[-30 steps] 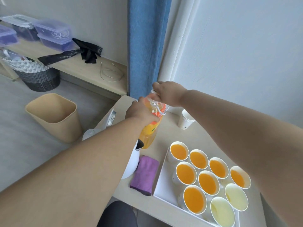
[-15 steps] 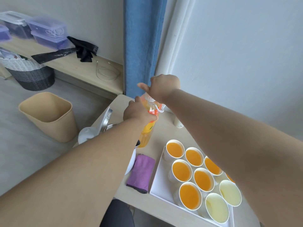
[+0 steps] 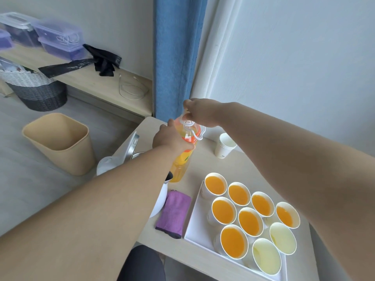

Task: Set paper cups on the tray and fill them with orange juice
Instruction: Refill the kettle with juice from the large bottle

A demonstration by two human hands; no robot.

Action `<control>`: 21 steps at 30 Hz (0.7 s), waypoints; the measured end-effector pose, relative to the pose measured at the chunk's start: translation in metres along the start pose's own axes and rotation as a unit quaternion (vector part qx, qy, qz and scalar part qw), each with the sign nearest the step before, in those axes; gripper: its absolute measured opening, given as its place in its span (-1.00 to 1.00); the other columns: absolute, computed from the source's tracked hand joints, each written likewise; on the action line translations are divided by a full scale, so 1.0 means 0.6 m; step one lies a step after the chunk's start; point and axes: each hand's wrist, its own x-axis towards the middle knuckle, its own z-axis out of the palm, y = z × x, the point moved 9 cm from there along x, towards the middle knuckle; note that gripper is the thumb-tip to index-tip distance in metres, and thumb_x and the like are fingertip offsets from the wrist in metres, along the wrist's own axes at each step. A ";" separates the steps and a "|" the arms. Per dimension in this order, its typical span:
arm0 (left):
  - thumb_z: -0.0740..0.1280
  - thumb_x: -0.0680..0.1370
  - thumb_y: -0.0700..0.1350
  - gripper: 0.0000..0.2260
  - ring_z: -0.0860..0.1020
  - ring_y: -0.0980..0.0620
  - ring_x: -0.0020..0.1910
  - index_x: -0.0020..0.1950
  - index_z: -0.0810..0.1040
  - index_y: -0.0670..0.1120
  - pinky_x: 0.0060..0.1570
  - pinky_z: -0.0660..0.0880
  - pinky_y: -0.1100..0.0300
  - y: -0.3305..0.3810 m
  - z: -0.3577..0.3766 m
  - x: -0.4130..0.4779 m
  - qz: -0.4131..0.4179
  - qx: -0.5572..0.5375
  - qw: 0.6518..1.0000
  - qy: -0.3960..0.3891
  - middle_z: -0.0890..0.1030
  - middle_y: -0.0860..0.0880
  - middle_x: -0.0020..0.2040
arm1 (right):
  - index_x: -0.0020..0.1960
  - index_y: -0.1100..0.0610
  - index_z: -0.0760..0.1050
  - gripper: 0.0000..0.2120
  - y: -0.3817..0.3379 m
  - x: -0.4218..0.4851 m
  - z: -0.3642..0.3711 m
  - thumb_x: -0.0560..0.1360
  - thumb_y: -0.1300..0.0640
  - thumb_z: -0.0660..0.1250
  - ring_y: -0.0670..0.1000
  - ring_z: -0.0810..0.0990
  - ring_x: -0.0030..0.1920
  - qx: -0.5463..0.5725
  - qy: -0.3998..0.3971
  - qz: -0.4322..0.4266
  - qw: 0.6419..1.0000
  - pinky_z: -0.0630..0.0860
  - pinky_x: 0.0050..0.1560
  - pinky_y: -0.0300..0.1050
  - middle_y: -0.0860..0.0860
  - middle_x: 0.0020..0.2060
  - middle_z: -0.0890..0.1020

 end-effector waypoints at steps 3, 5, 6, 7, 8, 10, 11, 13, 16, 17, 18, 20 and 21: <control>0.52 0.32 0.14 -0.12 0.44 -0.16 0.28 0.50 0.14 -0.03 0.17 0.48 -0.02 0.000 0.000 0.001 -0.004 0.002 1.000 -0.007 0.39 -0.13 0.32 | 0.38 0.18 0.26 -0.66 -0.006 -0.001 -0.004 0.65 0.07 0.10 0.18 0.52 0.09 -0.022 -0.006 -0.022 0.999 0.43 0.04 0.01 0.13 0.22 0.39; 0.51 0.33 0.14 -0.13 0.44 -0.16 0.28 0.50 0.13 -0.03 0.17 0.49 -0.03 0.001 0.000 -0.001 -0.002 0.008 1.000 -0.009 0.39 -0.13 0.31 | 0.40 0.15 0.26 -0.66 -0.010 -0.005 -0.007 0.65 0.11 0.11 0.19 0.54 0.06 -0.032 -0.005 -0.034 0.999 0.45 0.04 0.04 0.12 0.21 0.37; 0.51 0.33 0.14 -0.13 0.44 -0.16 0.28 0.50 0.13 -0.03 0.17 0.49 -0.03 0.002 0.000 -0.002 -0.001 0.010 1.000 -0.008 0.39 -0.14 0.31 | 0.40 0.15 0.26 -0.66 -0.011 -0.006 -0.008 0.65 0.12 0.11 0.19 0.54 0.05 -0.032 -0.005 -0.036 0.999 0.46 0.03 0.04 0.12 0.21 0.36; 0.51 0.34 0.14 -0.13 0.44 -0.16 0.28 0.50 0.13 -0.03 0.17 0.49 -0.02 0.002 0.000 -0.001 0.000 0.011 1.000 -0.008 0.39 -0.14 0.32 | 0.40 0.14 0.26 -0.67 -0.010 -0.007 -0.008 0.65 0.14 0.11 0.20 0.54 0.04 -0.030 -0.005 -0.034 0.999 0.47 0.03 0.05 0.12 0.20 0.36; 0.51 0.34 0.14 -0.13 0.44 -0.16 0.28 0.50 0.13 -0.03 0.16 0.49 -0.02 0.003 0.000 -0.001 0.001 0.012 1.000 -0.008 0.39 -0.14 0.32 | 0.40 0.13 0.26 -0.67 -0.011 -0.009 -0.008 0.65 0.15 0.11 0.20 0.55 0.03 -0.030 -0.005 -0.032 0.999 0.48 0.03 0.05 0.11 0.19 0.35; 0.51 0.33 0.15 -0.12 0.44 -0.16 0.28 0.51 0.13 -0.04 0.16 0.48 -0.01 0.002 -0.002 0.000 0.001 0.018 1.000 -0.008 0.38 -0.14 0.33 | 0.40 0.09 0.27 -0.67 -0.016 -0.014 -0.008 0.64 0.13 0.11 0.19 0.55 0.06 -0.045 -0.005 -0.047 0.998 0.49 0.04 0.04 0.09 0.19 0.37; 0.51 0.33 0.15 -0.12 0.44 -0.16 0.28 0.51 0.12 -0.03 0.16 0.48 0.00 0.003 -0.003 0.001 0.002 0.020 1.000 -0.007 0.38 -0.14 0.33 | 0.39 0.07 0.27 -0.66 -0.014 -0.015 -0.010 0.64 0.06 0.11 0.18 0.54 0.09 -0.051 0.004 -0.045 0.998 0.48 0.04 0.03 0.07 0.21 0.40; 0.51 0.33 0.15 -0.11 0.43 -0.15 0.29 0.51 0.12 -0.02 0.18 0.48 0.00 0.003 -0.001 0.002 0.001 0.020 1.000 -0.006 0.37 -0.14 0.33 | 0.32 0.10 0.29 -0.56 0.000 -0.014 -0.019 0.61 -0.18 0.06 0.14 0.53 0.06 -0.038 0.049 0.013 0.998 0.41 -0.08 -0.04 0.04 0.14 0.50; 0.51 0.32 0.15 -0.12 0.43 -0.14 0.29 0.50 0.13 -0.01 0.19 0.47 0.00 0.003 0.000 0.002 0.003 0.020 1.000 -0.005 0.37 -0.14 0.32 | -0.05 0.13 0.33 -0.44 0.013 -0.008 -0.030 0.56 -0.34 -0.12 0.05 0.45 -0.23 -0.113 0.081 0.124 0.983 0.29 -0.31 -0.15 -0.01 -0.23 0.47; 0.51 0.32 0.15 -0.13 0.44 -0.14 0.28 0.50 0.14 -0.01 0.18 0.47 0.01 0.002 -0.001 0.001 0.004 0.021 1.000 -0.004 0.37 -0.13 0.31 | -0.18 0.13 0.33 -0.46 0.007 -0.004 -0.031 0.60 -0.29 -0.12 0.02 0.41 -0.31 -0.138 0.077 0.136 0.978 0.26 -0.35 -0.18 -0.01 -0.30 0.41; 0.51 0.32 0.15 -0.13 0.44 -0.14 0.28 0.49 0.14 -0.02 0.17 0.47 0.02 0.000 -0.002 0.001 0.004 0.023 1.000 -0.003 0.37 -0.13 0.30 | -0.26 0.12 0.31 -0.51 0.000 -0.002 -0.030 0.64 -0.18 -0.08 0.00 0.37 -0.34 -0.157 0.061 0.139 0.976 0.25 -0.35 -0.20 -0.02 -0.34 0.37; 0.51 0.32 0.16 -0.13 0.43 -0.14 0.28 0.49 0.14 -0.02 0.17 0.46 0.03 0.000 -0.003 0.001 0.004 0.025 1.000 -0.003 0.37 -0.13 0.30 | -0.19 0.08 0.33 -0.74 -0.011 0.006 -0.024 0.65 0.08 0.04 0.01 0.39 -0.28 -0.174 0.037 0.120 0.977 0.32 -0.28 -0.19 -0.02 -0.31 0.33; 0.51 0.32 0.16 -0.13 0.43 -0.14 0.28 0.49 0.14 -0.03 0.17 0.45 0.03 0.000 -0.002 0.002 0.004 0.028 1.000 -0.004 0.37 -0.13 0.30 | -0.08 0.05 0.35 -0.86 -0.012 0.010 -0.022 0.63 0.17 0.08 0.04 0.41 -0.21 -0.146 0.033 0.110 0.983 0.36 -0.25 -0.17 -0.02 -0.29 0.33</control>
